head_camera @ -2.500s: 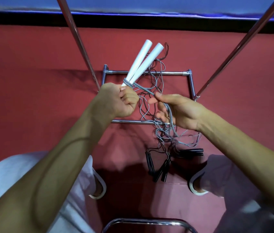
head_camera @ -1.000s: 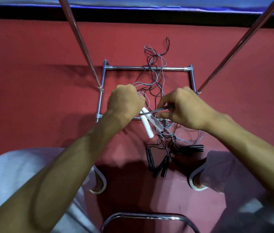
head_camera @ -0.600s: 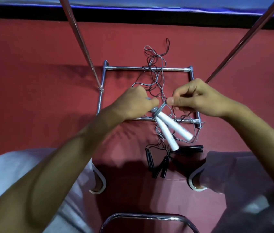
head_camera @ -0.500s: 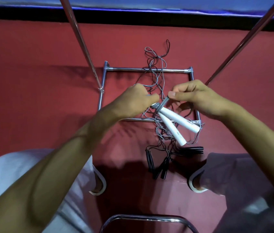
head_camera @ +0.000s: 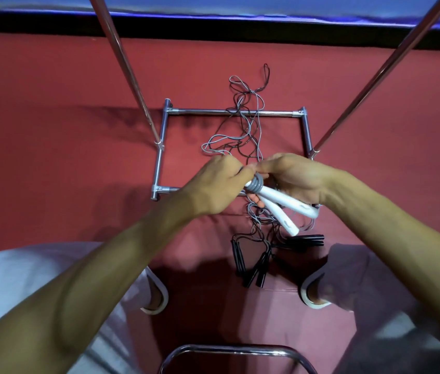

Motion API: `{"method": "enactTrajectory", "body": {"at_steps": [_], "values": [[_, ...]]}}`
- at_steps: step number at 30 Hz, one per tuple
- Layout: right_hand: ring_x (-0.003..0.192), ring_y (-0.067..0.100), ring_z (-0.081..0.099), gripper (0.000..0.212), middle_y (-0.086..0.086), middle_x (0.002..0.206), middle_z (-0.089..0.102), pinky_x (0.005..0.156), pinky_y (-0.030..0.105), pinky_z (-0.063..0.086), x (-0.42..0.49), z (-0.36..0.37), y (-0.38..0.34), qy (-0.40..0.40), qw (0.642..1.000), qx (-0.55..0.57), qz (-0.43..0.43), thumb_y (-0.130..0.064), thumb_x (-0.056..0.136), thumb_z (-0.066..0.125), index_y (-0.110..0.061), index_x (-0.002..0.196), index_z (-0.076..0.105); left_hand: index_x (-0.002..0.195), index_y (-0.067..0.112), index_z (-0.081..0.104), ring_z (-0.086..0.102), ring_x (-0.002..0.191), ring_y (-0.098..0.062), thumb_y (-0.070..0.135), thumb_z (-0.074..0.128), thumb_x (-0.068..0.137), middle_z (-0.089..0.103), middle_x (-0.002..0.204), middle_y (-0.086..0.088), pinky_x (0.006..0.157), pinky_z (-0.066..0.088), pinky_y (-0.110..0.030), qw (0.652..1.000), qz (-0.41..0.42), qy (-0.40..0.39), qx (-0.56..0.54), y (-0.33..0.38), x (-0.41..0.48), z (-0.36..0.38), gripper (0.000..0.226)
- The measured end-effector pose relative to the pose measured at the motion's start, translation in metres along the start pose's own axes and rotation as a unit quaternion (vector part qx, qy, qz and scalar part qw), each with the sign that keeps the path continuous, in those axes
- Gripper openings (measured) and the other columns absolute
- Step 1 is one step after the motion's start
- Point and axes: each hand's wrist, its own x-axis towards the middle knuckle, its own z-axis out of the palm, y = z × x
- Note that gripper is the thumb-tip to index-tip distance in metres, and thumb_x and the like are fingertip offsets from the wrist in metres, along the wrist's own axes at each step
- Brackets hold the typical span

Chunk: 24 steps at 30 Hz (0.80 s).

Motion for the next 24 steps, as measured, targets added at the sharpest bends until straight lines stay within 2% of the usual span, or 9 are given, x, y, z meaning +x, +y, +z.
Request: {"method": "enactTrajectory", "body": {"at_steps": [3,5,8,10,12,14,17,21,24], "values": [[0.048,0.022,0.058,0.027,0.020,0.074,0.060,0.047,0.027,0.051,0.007,0.005,0.002,0.086,0.996,-0.033,-0.004,-0.009,0.106,0.042,-0.001,0.089,0.062,0.065,-0.006,0.058,0.029,0.055,-0.018,0.042,0.042,0.101,0.034,0.058,-0.005,0.058,0.029,-0.039,0.999,-0.025,0.017,-0.014,-0.003,0.002,0.006,0.062],[0.043,0.024,0.057,0.030,0.021,0.065,0.060,0.044,0.027,0.049,0.009,0.009,0.000,0.141,0.988,-0.053,-0.032,-0.007,0.105,0.044,0.004,0.083,0.061,0.059,-0.001,0.051,0.030,0.053,-0.020,0.044,0.044,0.104,0.034,0.054,-0.003,0.055,0.029,-0.038,0.998,-0.032,0.053,-0.020,-0.003,0.004,0.007,0.063],[0.041,0.023,0.054,0.038,0.015,0.052,0.059,0.044,0.025,0.045,0.010,0.013,-0.002,0.195,0.974,-0.076,-0.082,-0.005,0.102,0.048,0.001,0.067,0.061,0.061,0.001,0.063,0.041,0.052,-0.027,0.056,0.042,0.101,0.043,0.048,-0.005,0.054,0.034,-0.038,0.994,-0.050,0.094,-0.010,-0.001,0.008,0.009,0.071],[0.044,0.020,0.053,0.034,0.014,0.056,0.059,0.049,0.025,0.043,0.013,0.012,-0.002,0.218,0.967,-0.091,-0.098,-0.008,0.102,0.052,0.000,0.070,0.062,0.052,0.005,0.048,0.035,0.054,-0.030,0.049,0.050,0.103,0.034,0.049,-0.007,0.054,0.028,-0.039,0.991,-0.067,0.117,-0.014,0.003,0.011,0.009,0.068],[0.044,0.020,0.054,0.029,0.014,0.058,0.059,0.050,0.026,0.044,0.015,0.011,-0.002,0.223,0.966,-0.082,-0.099,-0.010,0.102,0.054,0.002,0.079,0.065,0.049,0.012,0.032,0.029,0.057,-0.031,0.038,0.054,0.104,0.025,0.053,-0.010,0.056,0.020,-0.038,0.989,-0.073,0.127,-0.014,0.008,0.012,0.008,0.065],[0.042,0.021,0.056,0.025,0.015,0.057,0.059,0.046,0.023,0.045,0.014,0.010,-0.003,0.215,0.970,-0.044,-0.103,-0.008,0.103,0.052,0.005,0.086,0.064,0.050,0.013,0.029,0.026,0.054,-0.027,0.032,0.054,0.104,0.023,0.052,-0.007,0.055,0.019,-0.039,0.990,-0.067,0.125,-0.023,0.010,0.013,0.007,0.063],[0.042,0.023,0.056,0.019,0.016,0.062,0.057,0.040,0.023,0.046,0.011,0.009,-0.009,0.211,0.972,-0.009,-0.104,-0.006,0.103,0.053,0.005,0.090,0.062,0.052,0.014,0.029,0.021,0.048,-0.016,0.029,0.054,0.104,0.023,0.052,-0.001,0.047,0.019,-0.030,0.991,-0.055,0.117,-0.038,0.007,0.015,0.006,0.060],[0.038,0.022,0.054,0.007,0.015,0.065,0.049,0.039,0.027,0.048,0.012,0.009,-0.011,0.195,0.975,0.035,-0.099,-0.003,0.101,0.054,0.002,0.098,0.058,0.055,0.013,0.042,0.022,0.045,-0.012,0.030,0.054,0.103,0.027,0.050,0.003,0.049,0.022,-0.033,0.990,-0.049,0.107,-0.079,0.006,0.014,0.003,0.053],[0.040,0.019,0.053,0.021,0.005,0.050,0.049,0.043,0.027,0.051,0.014,0.004,-0.017,0.173,0.978,0.076,-0.084,-0.004,0.101,0.054,-0.002,0.080,0.056,0.053,0.021,0.036,0.019,0.042,-0.011,0.037,0.053,0.097,0.025,0.046,0.007,0.046,0.018,-0.033,0.986,-0.053,0.092,-0.130,0.004,0.016,-0.004,0.050]]}}
